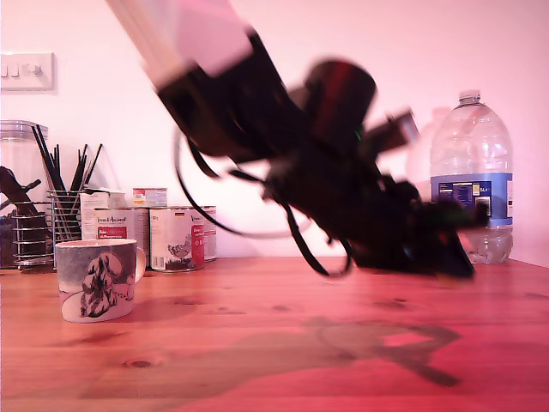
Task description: Pick up the coffee capsules from the table one by one and drop them inside the nearest coffee cup
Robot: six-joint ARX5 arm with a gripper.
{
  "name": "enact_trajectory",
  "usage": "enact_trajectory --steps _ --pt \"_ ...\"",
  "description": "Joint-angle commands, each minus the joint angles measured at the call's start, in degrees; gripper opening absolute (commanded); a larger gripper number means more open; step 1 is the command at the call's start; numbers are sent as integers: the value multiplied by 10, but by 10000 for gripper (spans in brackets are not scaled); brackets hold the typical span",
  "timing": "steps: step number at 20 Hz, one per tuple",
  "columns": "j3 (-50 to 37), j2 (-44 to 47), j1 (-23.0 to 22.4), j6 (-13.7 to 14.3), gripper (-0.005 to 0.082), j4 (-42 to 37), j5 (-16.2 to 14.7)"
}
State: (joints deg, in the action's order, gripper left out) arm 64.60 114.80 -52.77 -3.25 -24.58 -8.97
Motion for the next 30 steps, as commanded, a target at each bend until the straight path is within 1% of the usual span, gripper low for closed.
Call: enact_trajectory --steps 1,3,10,14,16,20,25,28,30 --pt "-38 -28 5 3 107 -9 14" --pt "-71 -66 11 3 107 -8 35" --pt "-161 -179 33 2 107 0 79" --pt "-189 -239 55 2 107 31 94" --pt "-193 -265 72 2 107 56 104" --pt "-194 -298 109 6 108 98 112" --pt "-234 -332 165 9 108 101 123" --pt "-261 -359 202 10 108 111 124" --pt "-276 -382 226 15 108 120 125"
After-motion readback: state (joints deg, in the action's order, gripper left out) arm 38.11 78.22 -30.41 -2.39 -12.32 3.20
